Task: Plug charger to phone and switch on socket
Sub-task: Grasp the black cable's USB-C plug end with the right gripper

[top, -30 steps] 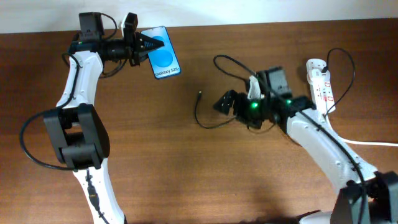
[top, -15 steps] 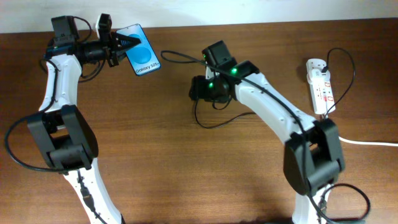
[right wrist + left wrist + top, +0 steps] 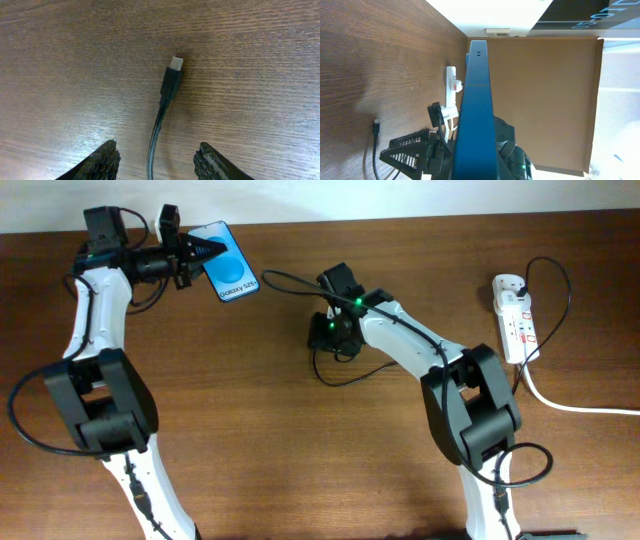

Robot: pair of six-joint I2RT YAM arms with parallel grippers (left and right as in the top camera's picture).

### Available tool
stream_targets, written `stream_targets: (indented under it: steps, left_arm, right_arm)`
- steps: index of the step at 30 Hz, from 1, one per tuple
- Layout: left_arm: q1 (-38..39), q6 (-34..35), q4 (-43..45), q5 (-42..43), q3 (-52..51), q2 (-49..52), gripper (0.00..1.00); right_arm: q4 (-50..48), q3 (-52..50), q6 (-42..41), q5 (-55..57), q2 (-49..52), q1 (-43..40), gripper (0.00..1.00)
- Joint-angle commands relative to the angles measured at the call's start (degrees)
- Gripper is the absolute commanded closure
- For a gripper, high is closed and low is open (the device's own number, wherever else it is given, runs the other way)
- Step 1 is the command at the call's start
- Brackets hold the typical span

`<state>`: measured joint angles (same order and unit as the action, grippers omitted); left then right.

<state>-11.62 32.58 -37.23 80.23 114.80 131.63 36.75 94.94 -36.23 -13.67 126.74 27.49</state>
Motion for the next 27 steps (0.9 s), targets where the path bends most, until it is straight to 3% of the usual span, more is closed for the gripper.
stream_targets:
  steps: [1, 10, 16, 19, 22, 24, 27]
  left_arm:
    - [0.4, 0.2, 0.0, 0.8, 0.6, -0.4, 1.00]
    - [0.7, 0.2, -0.2, 0.8, 0.6, -0.4, 1.00]
    - [0.7, 0.2, -1.0, 0.7, 0.6, -0.4, 1.00]
    - [0.7, 0.1, -1.0, 0.7, 0.6, -0.4, 1.00]
    - [0.8, 0.1, -1.0, 0.7, 0.6, -0.4, 1.00]
    - [0.7, 0.1, -1.0, 0.8, 0.6, -0.4, 1.00]
    - [0.8, -1.0, -1.0, 1.4, 0.6, -0.4, 1.00]
  right_arm:
    - [-1.1, 0.9, -0.8, 0.9, 1.3, 0.4, 0.48]
    - [-4.3, 0.7, -5.0, 3.7, 2.6, 1.4, 0.71]
    - [-4.7, 0.7, -6.8, 3.8, 4.9, 1.5, 0.74]
    - [-4.4, 0.7, -6.9, 3.8, 4.8, 1.2, 0.96]
    - [-4.7, 0.8, 3.5, -3.0, 1.7, -1.5, 0.96]
    - [-4.4, 0.8, 16.3, -16.2, -5.9, -5.7, 0.96]
    - [1.6, 0.8, 26.4, -26.9, -18.6, -11.1, 0.96]
